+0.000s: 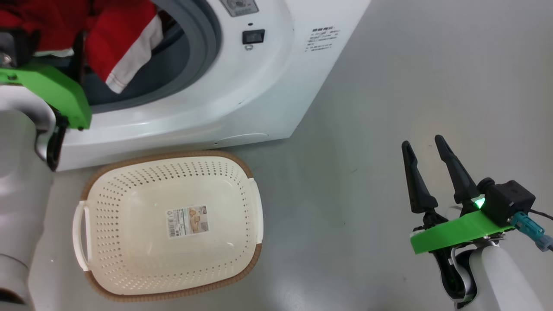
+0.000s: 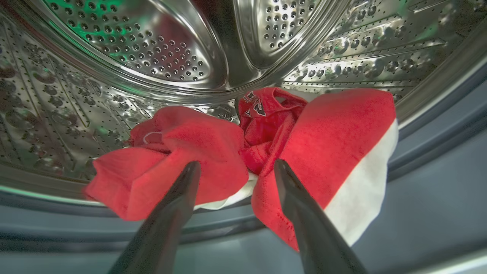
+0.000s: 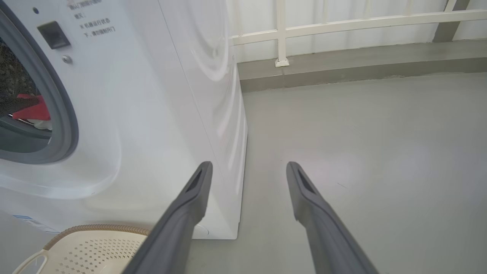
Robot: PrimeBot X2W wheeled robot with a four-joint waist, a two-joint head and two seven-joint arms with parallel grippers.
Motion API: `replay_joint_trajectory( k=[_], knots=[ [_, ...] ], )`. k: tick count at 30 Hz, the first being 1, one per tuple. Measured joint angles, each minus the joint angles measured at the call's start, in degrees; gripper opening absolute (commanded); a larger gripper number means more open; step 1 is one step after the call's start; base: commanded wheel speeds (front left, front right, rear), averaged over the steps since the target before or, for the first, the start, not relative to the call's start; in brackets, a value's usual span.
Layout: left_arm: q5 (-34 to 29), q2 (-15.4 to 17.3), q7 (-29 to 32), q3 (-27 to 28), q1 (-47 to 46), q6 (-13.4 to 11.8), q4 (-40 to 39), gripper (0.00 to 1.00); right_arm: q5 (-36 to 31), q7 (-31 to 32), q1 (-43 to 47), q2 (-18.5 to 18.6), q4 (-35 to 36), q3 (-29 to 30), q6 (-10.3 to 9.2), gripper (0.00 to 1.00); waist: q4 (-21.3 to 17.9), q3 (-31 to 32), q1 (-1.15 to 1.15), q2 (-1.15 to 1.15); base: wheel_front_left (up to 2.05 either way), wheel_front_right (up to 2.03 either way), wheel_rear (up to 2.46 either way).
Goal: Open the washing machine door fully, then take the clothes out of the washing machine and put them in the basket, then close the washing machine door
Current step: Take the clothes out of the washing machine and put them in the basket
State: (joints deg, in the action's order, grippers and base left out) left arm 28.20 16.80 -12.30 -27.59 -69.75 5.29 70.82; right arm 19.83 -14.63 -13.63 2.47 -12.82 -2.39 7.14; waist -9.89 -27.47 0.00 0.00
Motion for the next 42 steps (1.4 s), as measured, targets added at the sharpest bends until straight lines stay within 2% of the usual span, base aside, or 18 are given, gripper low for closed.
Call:
replay_joint_trajectory(
  k=[12, 24, 25, 26, 27, 28, 31, 37, 42],
  knots=[
    [-6.06, 1.58, -1.48, -4.89, -2.66, -5.39, 2.01, 1.0, 1.36, 0.0, -1.8, 0.0, 0.18, -0.69, 0.0, 1.0, -1.55, -1.91, 0.0, 0.0, 0.0, 0.0, 0.0],
    [-7.57, 2.78, -0.22, -7.84, -3.39, -6.55, 3.25, 1.0, 1.93, 0.0, -2.11, 0.0, 0.45, -1.9, 0.0, 1.0, -3.13, -3.38, 0.0, 0.0, 0.0, 0.0, 0.0],
    [-7.75, 2.85, 0.07, -8.03, -3.4, -6.88, 3.3, 0.94, 1.93, 0.0, -2.11, 0.0, 0.52, -1.89, 0.0, 1.0, -3.2, -3.41, 0.0, 0.0, 0.0, 0.0, 0.0],
    [-7.89, 2.94, 0.14, -8.18, -3.41, -6.9, 3.33, 0.84, 1.93, 0.0, -2.12, 0.0, 0.55, -1.89, 0.0, 1.0, -3.27, -3.43, 0.0, 0.0, 0.0, 0.0, 0.0],
    [-8.05, 3.07, 0.19, -8.32, -3.41, -7.06, 3.36, 0.59, 1.94, 0.0, -2.13, 0.0, 0.55, -1.89, 0.0, 1.0, -3.32, -3.41, 0.0, 0.0, 0.0, 0.0, 0.0],
    [-8.09, 3.19, 0.2, -8.37, -3.41, -7.12, 3.38, 0.4, 1.94, 0.0, -2.13, 0.0, 0.56, -1.89, 0.0, 1.0, -3.36, -3.38, 0.0, 0.0, 0.0, 0.0, 0.0],
    [-8.09, 3.53, 0.65, -8.53, -3.42, -7.42, 3.46, 0.0, 1.94, 0.0, -2.13, 0.0, 0.58, -1.9, 0.0, 1.0, -3.45, -3.29, 0.0, 0.0, 0.0, 0.0, 0.0],
    [-7.88, 3.56, 0.49, -8.51, -3.43, -7.46, 3.55, 0.0, 1.94, 0.0, -2.13, 0.0, 0.64, -1.83, 0.0, 1.0, -3.32, -3.05, 0.0, 0.0, 0.0, 0.0, 0.0],
    [-2.6, 2.58, -1.53, -4.41, -3.34, -7.08, 3.32, 0.0, 1.94, 0.0, -2.13, 0.0, 0.57, -1.3, 0.0, 1.0, -2.68, -2.14, 0.0, 0.0, 0.0, 0.0, 0.0]
  ],
)
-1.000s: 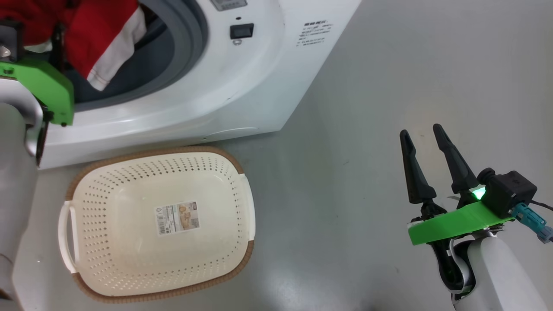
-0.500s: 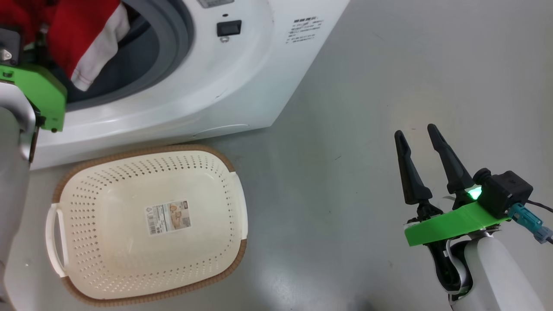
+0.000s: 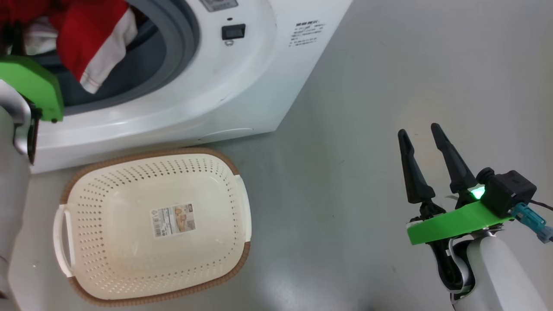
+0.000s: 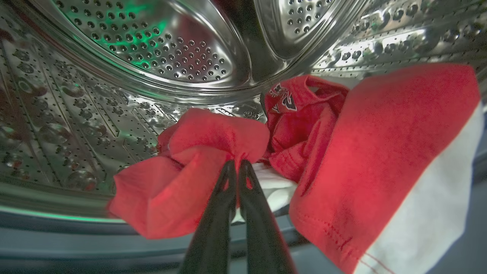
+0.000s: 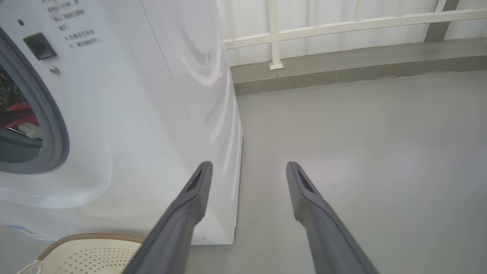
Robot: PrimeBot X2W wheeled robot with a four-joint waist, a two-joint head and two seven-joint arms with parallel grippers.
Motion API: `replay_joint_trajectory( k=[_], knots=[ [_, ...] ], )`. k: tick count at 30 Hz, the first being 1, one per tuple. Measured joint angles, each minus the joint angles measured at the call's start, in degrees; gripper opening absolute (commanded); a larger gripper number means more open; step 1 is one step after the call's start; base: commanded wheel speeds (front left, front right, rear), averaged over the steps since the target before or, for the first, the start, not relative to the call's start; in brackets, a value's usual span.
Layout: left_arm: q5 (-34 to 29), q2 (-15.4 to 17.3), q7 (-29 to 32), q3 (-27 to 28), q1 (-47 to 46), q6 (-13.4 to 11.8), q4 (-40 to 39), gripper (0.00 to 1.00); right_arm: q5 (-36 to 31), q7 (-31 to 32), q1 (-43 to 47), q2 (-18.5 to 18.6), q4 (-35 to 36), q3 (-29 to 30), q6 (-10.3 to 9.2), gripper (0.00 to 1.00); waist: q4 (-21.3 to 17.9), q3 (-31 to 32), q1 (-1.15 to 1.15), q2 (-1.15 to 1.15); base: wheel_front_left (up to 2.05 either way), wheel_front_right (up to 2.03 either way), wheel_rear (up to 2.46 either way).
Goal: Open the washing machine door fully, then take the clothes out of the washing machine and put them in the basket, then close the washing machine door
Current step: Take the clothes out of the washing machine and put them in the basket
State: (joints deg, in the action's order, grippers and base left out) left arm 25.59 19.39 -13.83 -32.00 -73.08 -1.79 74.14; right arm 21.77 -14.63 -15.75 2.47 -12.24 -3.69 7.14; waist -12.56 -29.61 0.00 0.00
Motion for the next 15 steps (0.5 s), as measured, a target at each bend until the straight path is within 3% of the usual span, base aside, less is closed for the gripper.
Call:
replay_joint_trajectory(
  k=[5, 15],
  knots=[
    [4.34, -0.58, -0.47, 5.08, 2.0, 1.31, -5.16, 0.0, -0.09, 0.0, 0.1, 0.03, -0.03, 0.99, 0.0, 1.0, 0.92, 1.38, 0.0, 0.0, 0.0, 0.0, 0.0],
    [6.23, -3.31, -0.48, 17.17, 13.58, 3.42, -21.21, 0.0, -1.08, 0.0, 0.4, 0.02, -0.6, 1.48, 0.0, 1.0, 3.45, 4.62, 0.0, 0.0, 0.0, 0.0, 0.0]
  ],
)
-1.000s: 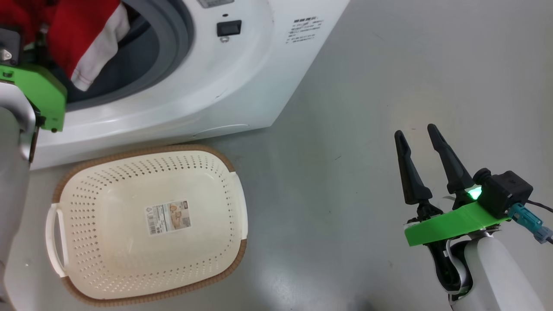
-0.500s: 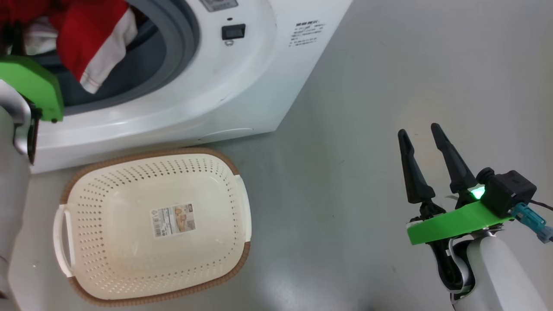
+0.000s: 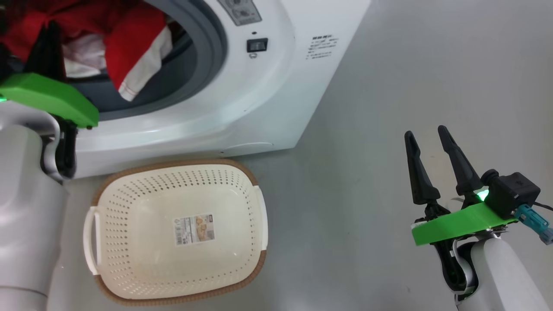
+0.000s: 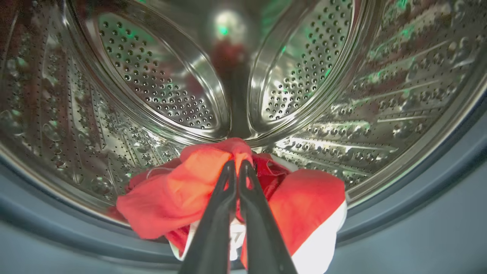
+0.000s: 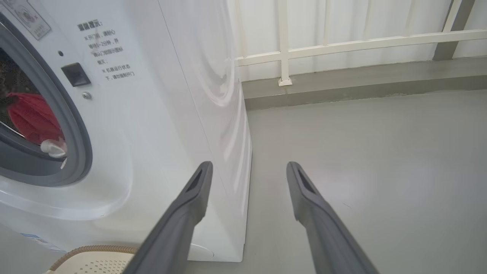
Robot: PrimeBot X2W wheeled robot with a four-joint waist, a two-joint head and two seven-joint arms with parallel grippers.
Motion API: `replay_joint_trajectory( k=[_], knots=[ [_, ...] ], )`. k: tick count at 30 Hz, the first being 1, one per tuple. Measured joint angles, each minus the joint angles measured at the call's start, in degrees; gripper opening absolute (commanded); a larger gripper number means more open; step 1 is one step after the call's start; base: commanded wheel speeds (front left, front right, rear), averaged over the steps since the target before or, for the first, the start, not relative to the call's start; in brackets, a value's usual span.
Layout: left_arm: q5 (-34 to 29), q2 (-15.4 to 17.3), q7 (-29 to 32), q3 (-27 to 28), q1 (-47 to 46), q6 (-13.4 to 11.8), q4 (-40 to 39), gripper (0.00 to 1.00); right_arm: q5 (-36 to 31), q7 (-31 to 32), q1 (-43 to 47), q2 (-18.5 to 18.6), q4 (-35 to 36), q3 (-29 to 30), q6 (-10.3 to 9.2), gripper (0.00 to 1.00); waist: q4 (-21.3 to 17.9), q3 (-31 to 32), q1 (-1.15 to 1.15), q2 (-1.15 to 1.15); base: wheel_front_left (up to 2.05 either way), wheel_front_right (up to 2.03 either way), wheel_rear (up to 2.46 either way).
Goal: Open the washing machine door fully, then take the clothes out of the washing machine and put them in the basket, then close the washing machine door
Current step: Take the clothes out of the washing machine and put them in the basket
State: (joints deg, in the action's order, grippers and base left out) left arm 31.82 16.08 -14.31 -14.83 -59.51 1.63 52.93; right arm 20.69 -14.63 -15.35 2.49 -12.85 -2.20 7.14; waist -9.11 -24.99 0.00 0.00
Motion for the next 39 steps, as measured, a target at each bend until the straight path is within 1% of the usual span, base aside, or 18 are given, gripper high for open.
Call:
replay_joint_trajectory(
  k=[1, 4, 8, 16, 18, 25, 35, 37, 38, 39],
  knots=[
    [0.0, -0.46, 0.0, 1.41, 0.9, 0.21, -1.04, 0.0, -0.22, 0.0, 0.05, 0.0, -0.07, 0.09, 0.0, 1.0, 0.21, 0.36, 0.0, 0.0, 0.0, 0.0, 0.0],
    [-0.11, -1.69, 0.0, 5.06, 3.59, 1.89, -3.59, 0.0, -0.74, 0.0, 0.82, 0.01, -0.07, 0.26, 0.0, 1.0, 0.75, 1.5, 0.0, 0.0, 0.0, 0.0, 0.0],
    [-1.55, -3.27, -0.01, 9.51, 7.34, 2.96, -6.94, 0.0, -0.98, 0.0, 2.53, 0.0, -0.4, 0.77, 0.0, 1.0, 1.38, 3.07, 0.0, 0.0, 0.0, 0.0, 0.0],
    [-5.55, -6.44, 0.0, 15.85, 14.24, 4.97, -15.41, 0.0, -1.35, 0.0, 4.44, -0.01, -0.38, 1.45, 0.0, 1.0, 2.65, 5.6, 0.0, 0.0, 0.0, 0.0, 0.0],
    [-6.27, -7.14, -0.01, 17.24, 16.01, 5.03, -18.15, 0.0, -1.65, 0.0, 4.6, -0.01, -0.4, 1.6, 0.0, 1.0, 2.91, 6.02, 0.0, 0.0, 0.0, 0.0, 0.0],
    [-9.69, -9.71, -0.14, 19.71, 22.18, 5.46, -28.2, 0.0, -2.58, 0.0, 4.64, -0.01, -0.23, 2.54, 0.0, 1.0, 3.78, 6.74, 0.0, 0.0, 0.0, 0.0, 0.0],
    [-9.88, -11.52, -0.18, 19.86, 32.27, 5.47, -43.47, 0.0, -2.67, 0.0, 4.8, -0.01, 0.0, 3.57, 0.0, 1.0, 4.68, 6.49, 0.0, 0.0, 0.0, 0.0, 0.0],
    [-10.12, -11.69, -0.16, 19.95, 34.11, 5.48, -46.21, 0.0, -2.68, 0.0, 4.81, -0.01, 0.04, 3.69, 0.0, 1.0, 4.87, 6.45, 0.0, 0.0, 0.0, 0.0, 0.0],
    [-10.12, -11.69, -0.16, 19.95, 34.11, 5.48, -46.21, 0.0, -2.68, 0.0, 4.81, -0.01, 0.04, 3.69, 0.0, 1.0, 4.87, 6.45, 0.0, 0.0, 0.0, 0.0, 0.0],
    [-10.49, -12.02, -0.16, 20.01, 36.04, 5.48, -49.08, 0.0, -2.74, 0.0, 4.82, -0.01, 0.13, 3.83, 0.0, 1.0, 5.01, 6.38, 0.0, 0.0, 0.0, 0.0, 0.0]
  ],
)
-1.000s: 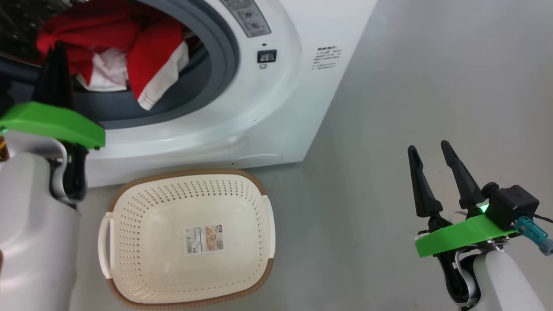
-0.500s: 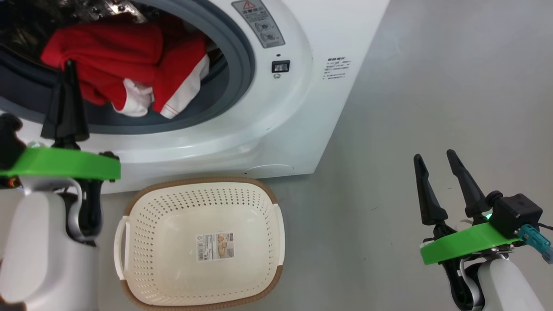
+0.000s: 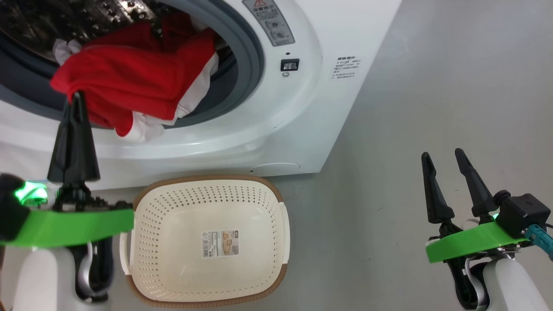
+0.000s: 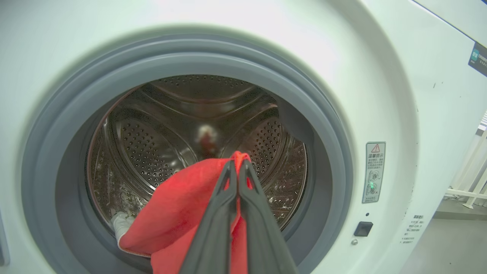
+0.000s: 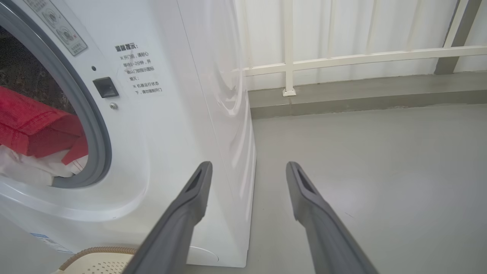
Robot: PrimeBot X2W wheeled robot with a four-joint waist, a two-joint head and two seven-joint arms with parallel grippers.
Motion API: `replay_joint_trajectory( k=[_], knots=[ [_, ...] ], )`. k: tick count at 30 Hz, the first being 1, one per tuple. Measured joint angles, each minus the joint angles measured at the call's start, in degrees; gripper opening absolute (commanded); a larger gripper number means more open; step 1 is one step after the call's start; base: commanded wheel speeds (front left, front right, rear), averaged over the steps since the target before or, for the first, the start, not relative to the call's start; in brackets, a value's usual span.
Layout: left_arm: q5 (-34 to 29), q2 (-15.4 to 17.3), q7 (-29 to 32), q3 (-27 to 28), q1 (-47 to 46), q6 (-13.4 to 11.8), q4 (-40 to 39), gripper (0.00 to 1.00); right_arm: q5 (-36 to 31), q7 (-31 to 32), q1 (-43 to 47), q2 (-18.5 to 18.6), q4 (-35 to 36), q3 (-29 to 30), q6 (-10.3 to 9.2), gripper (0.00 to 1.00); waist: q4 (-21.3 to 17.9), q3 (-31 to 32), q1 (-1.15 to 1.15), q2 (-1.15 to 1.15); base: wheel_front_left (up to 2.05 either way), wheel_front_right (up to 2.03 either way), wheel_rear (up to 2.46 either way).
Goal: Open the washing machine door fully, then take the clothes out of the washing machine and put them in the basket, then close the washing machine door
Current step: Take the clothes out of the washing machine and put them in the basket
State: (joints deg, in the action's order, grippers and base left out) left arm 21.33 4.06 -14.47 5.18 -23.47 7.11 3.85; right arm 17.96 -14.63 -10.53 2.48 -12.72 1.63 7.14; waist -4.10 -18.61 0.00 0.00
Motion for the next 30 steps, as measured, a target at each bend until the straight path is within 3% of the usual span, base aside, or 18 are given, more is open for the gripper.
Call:
replay_joint_trajectory(
  k=[14, 21, 30],
  knots=[
    [-2.56, -1.51, -0.1, -0.56, 8.19, 0.03, -14.28, 0.0, -0.35, 0.0, -0.02, 0.0, 0.44, 0.73, 0.0, 1.0, 0.01, -1.34, 0.0, 0.0, 0.0, 0.0, 0.0],
    [-2.71, -1.63, -0.31, -1.3, 10.82, 0.03, -10.25, 0.0, -0.35, 0.0, -0.09, 0.0, 0.48, 0.64, 0.0, 1.0, -0.09, -2.35, 0.0, 0.0, 0.0, 0.0, 0.0],
    [-4.07, -1.66, -0.31, -1.87, 11.78, 0.03, 1.72, 0.0, -0.34, 0.0, -0.35, 0.0, 0.51, 0.22, 0.0, 1.0, -0.18, -3.86, 0.0, 0.0, 0.0, 0.0, 0.0]
  ],
)
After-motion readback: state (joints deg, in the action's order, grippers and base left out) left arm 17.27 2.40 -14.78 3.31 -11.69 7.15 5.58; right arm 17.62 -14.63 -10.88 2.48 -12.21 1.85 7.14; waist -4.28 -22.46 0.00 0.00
